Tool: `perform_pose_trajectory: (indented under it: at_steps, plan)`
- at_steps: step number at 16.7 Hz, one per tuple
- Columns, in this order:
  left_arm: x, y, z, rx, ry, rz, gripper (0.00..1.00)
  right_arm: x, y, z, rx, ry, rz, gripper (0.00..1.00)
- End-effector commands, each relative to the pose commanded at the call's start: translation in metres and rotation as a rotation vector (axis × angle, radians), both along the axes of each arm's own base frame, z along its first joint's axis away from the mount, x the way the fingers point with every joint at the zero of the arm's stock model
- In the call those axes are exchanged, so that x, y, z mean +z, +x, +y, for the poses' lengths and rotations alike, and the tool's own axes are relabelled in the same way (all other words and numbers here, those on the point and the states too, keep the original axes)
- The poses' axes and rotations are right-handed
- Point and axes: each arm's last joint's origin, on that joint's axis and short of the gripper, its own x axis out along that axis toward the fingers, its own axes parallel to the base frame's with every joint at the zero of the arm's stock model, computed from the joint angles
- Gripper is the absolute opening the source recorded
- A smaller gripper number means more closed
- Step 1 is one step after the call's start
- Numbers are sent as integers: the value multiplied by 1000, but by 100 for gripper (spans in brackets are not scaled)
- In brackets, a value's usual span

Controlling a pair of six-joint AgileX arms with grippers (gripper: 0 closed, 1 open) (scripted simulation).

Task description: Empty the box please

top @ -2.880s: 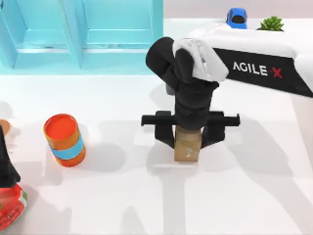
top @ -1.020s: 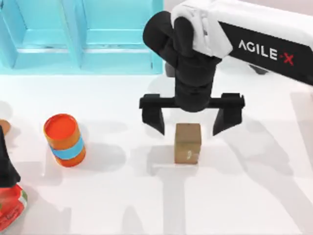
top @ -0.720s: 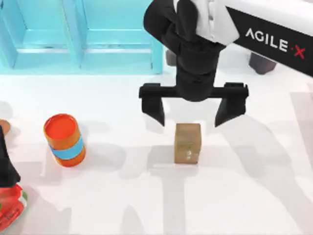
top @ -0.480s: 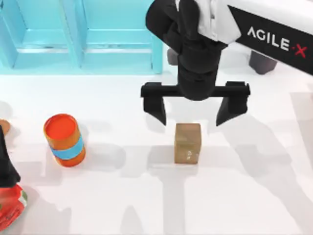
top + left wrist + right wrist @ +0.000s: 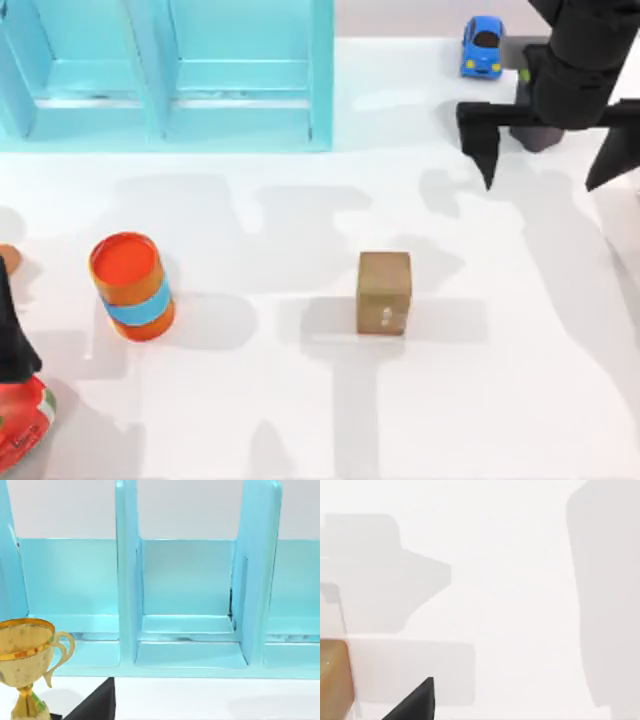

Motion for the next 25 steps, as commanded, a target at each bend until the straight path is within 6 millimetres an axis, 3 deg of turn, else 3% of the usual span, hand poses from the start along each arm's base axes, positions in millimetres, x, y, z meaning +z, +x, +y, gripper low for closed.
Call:
perform_pose_trajectory:
  at_steps: [3,5,9,11,14,19,25]
  plan:
    - [0,0,0,0,0,0,100,8,11,-87,-3,3,1,100]
    - [0,0,0,0,0,0,100,13,9,-145,-6,6,1,100]
    - [0,0,0,0,0,0,100,23,-18,-247,-12,9,-2,100]
    - [0,0,0,0,0,0,100,26,-34,-280,-14,10,-5,100]
    - [0,0,0,0,0,0,100,30,-47,-302,-15,8,-11,100]
    - [0,0,0,0,0,0,100,29,-46,-301,-13,7,-11,100]
    - [0,0,0,0,0,0,100,-6,-47,-301,-15,8,-11,100]
